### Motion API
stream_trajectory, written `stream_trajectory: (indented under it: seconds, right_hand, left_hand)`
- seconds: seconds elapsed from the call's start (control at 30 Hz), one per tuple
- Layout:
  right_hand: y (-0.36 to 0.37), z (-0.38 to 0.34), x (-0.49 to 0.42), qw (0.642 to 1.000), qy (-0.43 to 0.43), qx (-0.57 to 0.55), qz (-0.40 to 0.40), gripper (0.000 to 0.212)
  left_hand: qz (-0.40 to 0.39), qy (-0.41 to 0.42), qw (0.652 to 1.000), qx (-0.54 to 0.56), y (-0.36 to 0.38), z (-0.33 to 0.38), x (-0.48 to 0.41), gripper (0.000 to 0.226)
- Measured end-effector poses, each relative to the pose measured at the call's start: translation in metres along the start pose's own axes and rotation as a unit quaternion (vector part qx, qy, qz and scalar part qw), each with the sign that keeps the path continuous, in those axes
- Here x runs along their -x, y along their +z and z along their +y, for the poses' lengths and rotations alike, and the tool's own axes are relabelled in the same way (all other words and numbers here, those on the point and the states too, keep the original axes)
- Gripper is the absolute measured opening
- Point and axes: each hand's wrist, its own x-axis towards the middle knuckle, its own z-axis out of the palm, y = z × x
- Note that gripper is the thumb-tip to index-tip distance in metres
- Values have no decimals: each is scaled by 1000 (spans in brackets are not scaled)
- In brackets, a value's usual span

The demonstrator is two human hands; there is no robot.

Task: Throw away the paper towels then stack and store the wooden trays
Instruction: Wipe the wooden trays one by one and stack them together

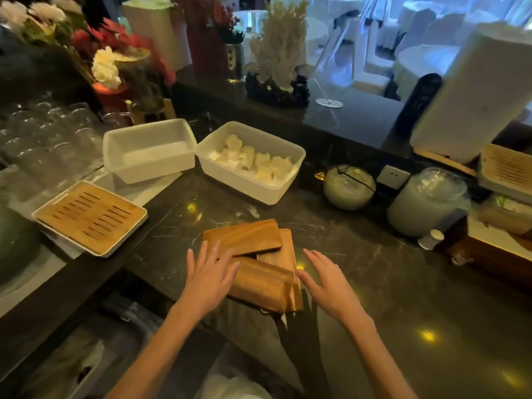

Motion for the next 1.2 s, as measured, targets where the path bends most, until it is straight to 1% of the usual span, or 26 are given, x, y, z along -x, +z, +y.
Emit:
stream_trajectory:
  seconds: [0.1,0.2,0.4,0.5,0.6,0.73,0.8,0.87,0.97,1.07,1.13,1.2]
  right_hand:
    - [7,-9,-37,999,17,37,7,62]
    - [16,-23,-75,998,57,37,5,62]
    - [44,-51,-151,992,125,16,-28,61]
    - [57,-55,-174,985,173,-2,-19,59]
    - [65,-55,-189,976,217,-14,-12,57]
    - [73,-55,-197,970,242,-13,-22,49]
    - [77,-55,-198,968,250,-12,-24,47]
    - [80,-56,-200,966,255,-14,-29,48]
    - [84,-58,-201,960,274,-38,-32,56]
    - [85,-58,-204,958,282,-35,-29,57]
    - [84,-58,-204,958,284,-34,-30,50]
    - [80,-60,-203,954,295,-38,-35,42]
  left_hand:
    - [-24,-30,999,27,-8,-27,-24,54]
    - [-51,-56,996,52,-18,-60,-52,53]
    - [-99,-72,992,35,-31,-110,-120,53]
    - [-113,-89,988,56,-25,-117,-148,46]
    - [-145,-111,982,53,-15,-116,-169,43]
    - [-178,-126,974,60,1,-116,-185,33]
    - [-197,-138,968,68,9,-118,-189,33]
    - [-214,-143,963,78,12,-119,-192,34]
    - [-221,-158,957,101,15,-121,-193,35]
    - [-260,-188,939,125,17,-124,-193,36]
    - [-283,-219,916,181,19,-127,-194,41]
    - [-278,-236,902,232,17,-128,-194,42]
